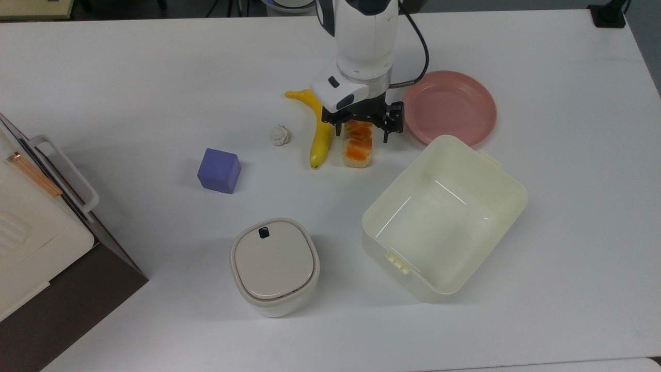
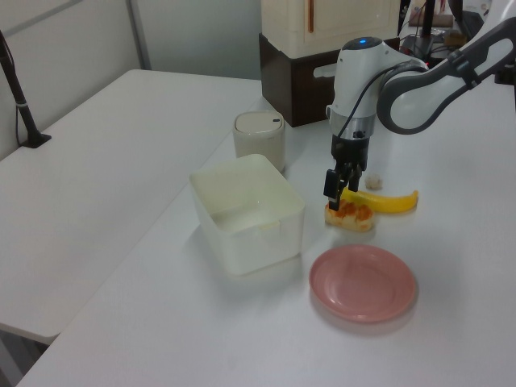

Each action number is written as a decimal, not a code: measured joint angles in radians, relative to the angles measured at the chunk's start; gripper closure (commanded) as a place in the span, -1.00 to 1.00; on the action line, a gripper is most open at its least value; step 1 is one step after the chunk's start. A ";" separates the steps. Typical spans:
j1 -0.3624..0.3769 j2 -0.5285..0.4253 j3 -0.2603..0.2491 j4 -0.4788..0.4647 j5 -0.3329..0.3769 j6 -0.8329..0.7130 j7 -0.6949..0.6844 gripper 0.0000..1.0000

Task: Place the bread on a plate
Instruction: 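Lower the open gripper around the bread slice and close it, then lift the bread slice and carry it over the pink plate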

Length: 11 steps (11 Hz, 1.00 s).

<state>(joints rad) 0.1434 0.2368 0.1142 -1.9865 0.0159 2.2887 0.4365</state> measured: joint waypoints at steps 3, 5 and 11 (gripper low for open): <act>0.004 0.010 -0.002 -0.003 0.000 0.000 0.000 -1.00; 0.009 0.033 -0.001 -0.003 0.000 0.000 0.000 -0.61; 0.012 0.053 -0.001 0.007 0.000 0.000 0.000 1.00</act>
<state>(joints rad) 0.1557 0.2898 0.1128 -1.9796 0.0157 2.2885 0.4363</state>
